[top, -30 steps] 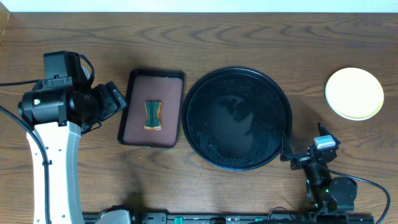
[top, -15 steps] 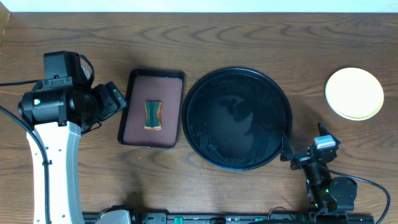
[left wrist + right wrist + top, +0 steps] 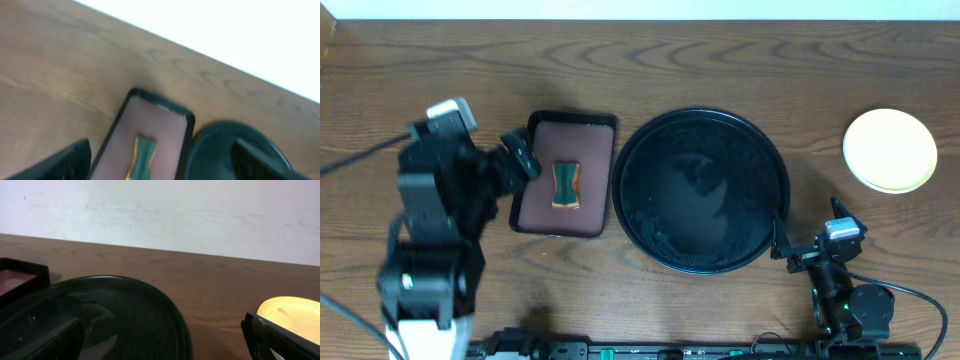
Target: Clean dirty plates on tray and stack at the side
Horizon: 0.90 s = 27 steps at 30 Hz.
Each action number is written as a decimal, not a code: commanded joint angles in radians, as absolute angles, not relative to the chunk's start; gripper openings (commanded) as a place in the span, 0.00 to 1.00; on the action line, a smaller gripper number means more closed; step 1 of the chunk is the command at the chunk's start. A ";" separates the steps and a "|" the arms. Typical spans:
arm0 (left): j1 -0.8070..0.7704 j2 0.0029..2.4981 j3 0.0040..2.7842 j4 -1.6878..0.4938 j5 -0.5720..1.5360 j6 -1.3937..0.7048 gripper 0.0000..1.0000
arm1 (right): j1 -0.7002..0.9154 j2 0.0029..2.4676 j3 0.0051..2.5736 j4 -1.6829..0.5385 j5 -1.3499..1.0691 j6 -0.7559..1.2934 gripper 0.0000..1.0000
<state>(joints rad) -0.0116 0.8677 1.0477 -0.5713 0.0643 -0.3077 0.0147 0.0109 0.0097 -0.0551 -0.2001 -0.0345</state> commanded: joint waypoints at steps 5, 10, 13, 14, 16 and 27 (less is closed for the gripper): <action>-0.019 0.569 0.660 -0.255 0.064 -0.254 0.90 | 0.020 0.006 0.006 -0.056 -0.191 -0.039 0.99; -0.019 0.357 0.457 -0.101 0.063 -0.242 0.90 | 0.020 0.006 0.006 -0.056 -0.191 -0.039 0.99; -0.019 0.234 0.360 -0.036 0.062 -0.218 0.89 | 0.020 0.006 0.006 -0.056 -0.191 -0.039 0.99; -0.019 0.194 0.331 -0.021 0.059 -0.209 0.89 | 0.020 0.006 0.006 -0.056 -0.191 -0.039 0.99; -0.019 0.115 0.273 0.004 0.059 -0.189 0.89 | 0.020 0.006 0.006 -0.056 -0.191 -0.039 0.99; -0.026 0.001 0.002 0.162 0.039 -0.168 0.90 | 0.020 0.006 0.006 -0.056 -0.191 -0.039 0.99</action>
<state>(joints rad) -0.0162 0.0113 0.0494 0.1486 0.0528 -0.1894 0.0147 0.0109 0.0097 -0.0555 -0.2005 -0.0345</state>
